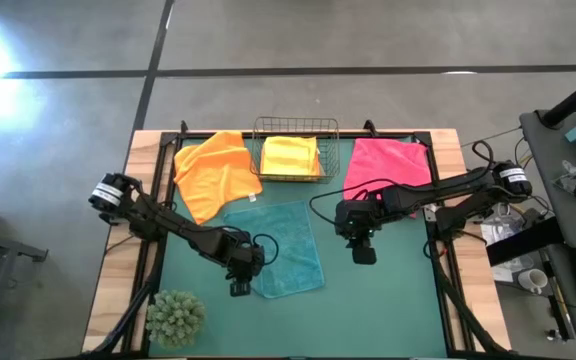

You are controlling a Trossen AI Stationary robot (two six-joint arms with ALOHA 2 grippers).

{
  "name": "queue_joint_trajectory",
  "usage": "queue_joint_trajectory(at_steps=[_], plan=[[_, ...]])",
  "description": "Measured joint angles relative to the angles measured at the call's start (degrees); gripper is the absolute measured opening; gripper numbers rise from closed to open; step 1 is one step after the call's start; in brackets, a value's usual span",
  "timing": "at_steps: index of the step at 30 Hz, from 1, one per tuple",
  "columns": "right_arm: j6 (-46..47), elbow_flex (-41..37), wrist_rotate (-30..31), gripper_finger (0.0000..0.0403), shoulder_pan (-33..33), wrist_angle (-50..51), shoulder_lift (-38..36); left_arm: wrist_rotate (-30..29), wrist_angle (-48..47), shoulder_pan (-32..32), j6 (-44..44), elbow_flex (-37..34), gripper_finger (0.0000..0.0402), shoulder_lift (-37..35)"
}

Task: Fold microfiber towels
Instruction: Fold the green microfiber cloth

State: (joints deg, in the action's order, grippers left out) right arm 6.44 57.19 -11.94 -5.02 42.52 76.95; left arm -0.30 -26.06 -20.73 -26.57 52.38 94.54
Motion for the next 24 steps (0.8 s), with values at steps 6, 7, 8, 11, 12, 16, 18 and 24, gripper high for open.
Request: queue_joint_trajectory(at_steps=[6,7,8,11,12,16,18,24], plan=[[0.0,0.0,0.02,0.0107,0.0,0.0,0.0,0.0,0.02,0.0,0.0,-0.26,0.0125,0.0],[0.0,0.0,0.02,0.0107,0.0,0.0,0.0,0.0,0.01,0.0,0.0,-0.26,0.0117,0.0],[0.01,0.0,0.02,0.0107,0.0,0.0,0.0,0.0,0.01,0.0,0.03,-0.26,0.0106,-0.02],[0.01,0.0,0.02,0.0107,0.0,0.0,0.0,0.0,0.04,0.0,0.38,-0.26,0.007,-0.02],[0.02,0.0,0.02,0.0107,0.0,0.0,0.0,0.0,0.06,0.0,0.41,-0.26,0.0057,-0.02],[0.25,0.0,0.01,0.0107,0.0,0.0,0.0,0.05,0.09,0.0,0.42,-0.26,0.0011,-0.02],[0.49,0.0,-0.34,0.0107,0.0,0.02,0.0,0.11,0.09,0.0,0.41,-0.26,0.0004,-0.02],[1.1,0.0,-2.46,0.0107,-1.76,0.0,0.0,0.8,-0.26,0.0,0.12,0.16,0.0001,-0.87]])
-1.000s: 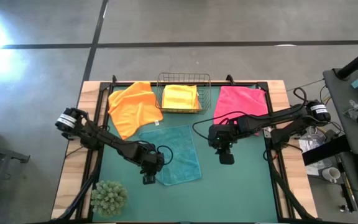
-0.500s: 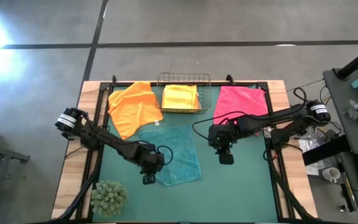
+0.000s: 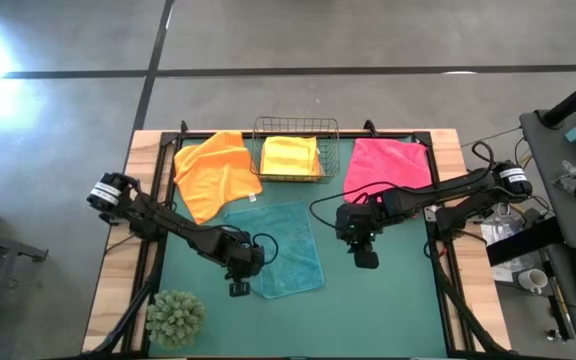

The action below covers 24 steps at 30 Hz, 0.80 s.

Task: Fold microfiber towels
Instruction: Fold the green microfiber cloth

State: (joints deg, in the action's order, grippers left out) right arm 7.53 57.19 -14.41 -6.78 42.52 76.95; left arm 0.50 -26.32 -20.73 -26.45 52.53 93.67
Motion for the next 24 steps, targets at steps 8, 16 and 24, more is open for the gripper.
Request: queue_joint_trajectory(at_steps=[8,16,24], plan=[[-2.12,0.0,0.31,0.0107,-4.8,-5.69,0.0,0.03,-0.15,-0.27,-0.07,2.12,0.0,-5.5],[-1.43,0.0,0.49,0.0109,-5.34,-8.73,0.0,0.0,-0.35,-3.98,-2.44,1.62,0.0,-10.48],[-1.97,0.02,0.49,0.0162,-5.8,-14.24,1.78,-2.68,-2.27,-8.24,-5.01,1.51,0.0,-9.98]])
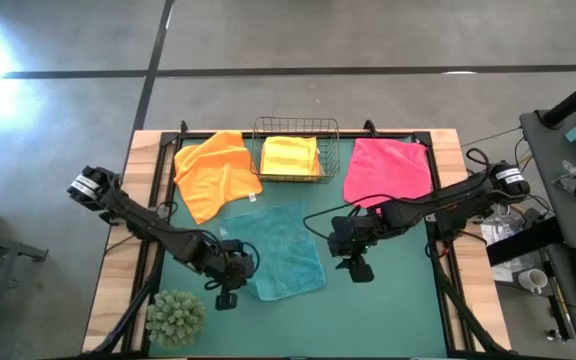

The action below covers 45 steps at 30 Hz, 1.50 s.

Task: Fold microfiber towels
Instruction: Fold the green microfiber cloth

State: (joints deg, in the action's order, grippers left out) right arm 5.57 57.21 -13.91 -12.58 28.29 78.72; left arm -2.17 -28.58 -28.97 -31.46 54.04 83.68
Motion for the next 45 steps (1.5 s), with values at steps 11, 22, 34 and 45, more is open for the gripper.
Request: queue_joint_trajectory(at_steps=[11,22,34,45], plan=[[-8.17,0.26,0.01,0.0182,-3.45,-8.25,9.02,-1.41,-1.07,-0.09,-1.21,-0.7,0.0,0.28],[-9.59,4.06,0.04,0.0161,-3.67,-10.96,19.24,-1.4,-1.04,-0.07,-1.19,-0.7,0.0,0.28],[-7.73,8.44,0.52,0.0141,-3.67,-9.22,26.32,-1.31,-1.19,-0.07,-1.18,-0.7,0.0,0.28],[-3.61,8.35,4.82,0.0052,-3.93,-9.04,26.82,-1.52,-5.85,-0.02,-1.2,-0.72,0.0,0.28]])
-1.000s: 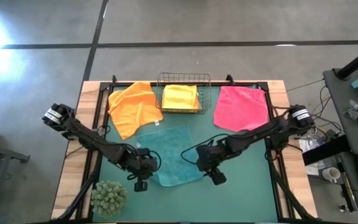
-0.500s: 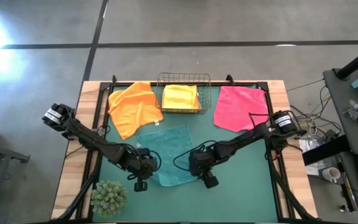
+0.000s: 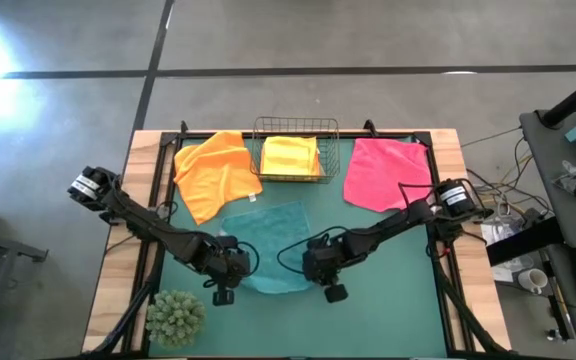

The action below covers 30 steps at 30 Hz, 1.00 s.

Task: Fold microfiber towels
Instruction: Fold the green microfiber cloth

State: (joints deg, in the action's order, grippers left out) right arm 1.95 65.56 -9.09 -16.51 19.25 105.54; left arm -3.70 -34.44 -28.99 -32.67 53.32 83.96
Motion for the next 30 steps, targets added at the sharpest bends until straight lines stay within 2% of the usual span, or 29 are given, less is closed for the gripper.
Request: queue_joint_trajectory(at_steps=[6,11,17,22,30], plan=[[5.46,0.08,0.07,0.0013,-0.62,1.92,-1.99,0.28,-0.74,0.0,0.02,0.11,0.0,-0.3],[10.18,3.91,0.08,0.0009,-1.82,8.75,-4.59,1.88,-0.52,-0.59,-0.66,0.13,0.0,-1.37],[14.75,8.58,-0.17,0.0009,-4.88,13.97,-5.58,2.09,0.21,-3.3,-7.35,1.74,0.0,-1.77],[17.61,11.77,-1.77,0.0009,-7.31,16.72,-5.27,1.7,9.2,-6.81,-14.03,2.55,0.0,-1.64],[21.05,13.69,-1.33,0.0009,-9.6,16.94,-5.27,-4.99,11.2,-11.37,-25.1,2.36,0.0,-1.62]])
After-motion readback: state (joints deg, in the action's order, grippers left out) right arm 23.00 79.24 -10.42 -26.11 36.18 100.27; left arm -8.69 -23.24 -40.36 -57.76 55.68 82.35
